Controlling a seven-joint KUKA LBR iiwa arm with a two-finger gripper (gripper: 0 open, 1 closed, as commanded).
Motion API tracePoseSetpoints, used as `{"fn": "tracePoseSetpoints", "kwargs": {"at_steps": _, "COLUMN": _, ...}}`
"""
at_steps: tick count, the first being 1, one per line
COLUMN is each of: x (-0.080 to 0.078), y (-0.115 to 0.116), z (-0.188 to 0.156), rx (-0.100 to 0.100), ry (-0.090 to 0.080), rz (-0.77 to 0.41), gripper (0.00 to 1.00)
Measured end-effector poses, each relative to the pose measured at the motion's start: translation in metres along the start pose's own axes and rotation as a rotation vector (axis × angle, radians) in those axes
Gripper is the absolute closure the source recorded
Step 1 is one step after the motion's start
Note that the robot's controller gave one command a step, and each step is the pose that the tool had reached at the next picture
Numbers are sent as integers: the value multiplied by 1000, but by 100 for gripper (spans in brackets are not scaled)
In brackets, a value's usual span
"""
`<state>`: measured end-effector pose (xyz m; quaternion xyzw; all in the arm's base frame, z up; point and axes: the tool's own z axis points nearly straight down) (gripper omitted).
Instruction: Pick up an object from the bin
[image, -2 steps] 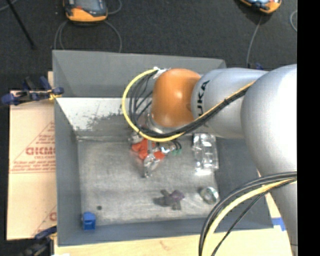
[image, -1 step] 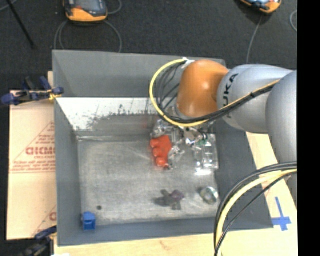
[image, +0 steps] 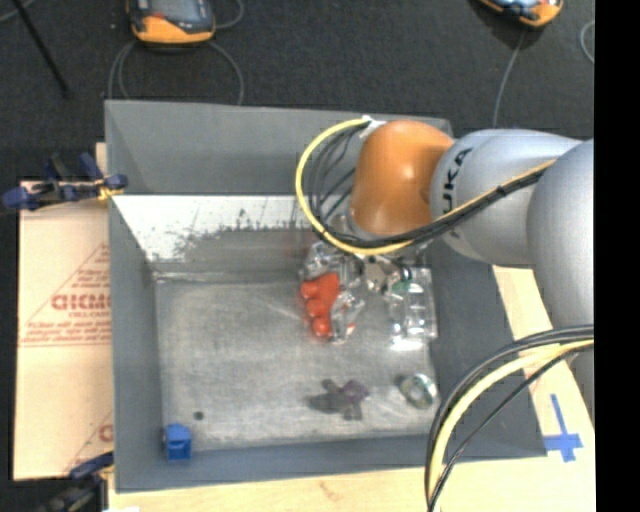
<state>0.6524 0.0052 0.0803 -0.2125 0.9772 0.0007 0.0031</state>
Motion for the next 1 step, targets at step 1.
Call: {"fn": "tracePoseSetpoints", "kwargs": {"at_steps": 1, "x": 16, "y": -15, "z": -146, "rx": 8, "ry": -6, "rz": 11, "gripper": 100}}
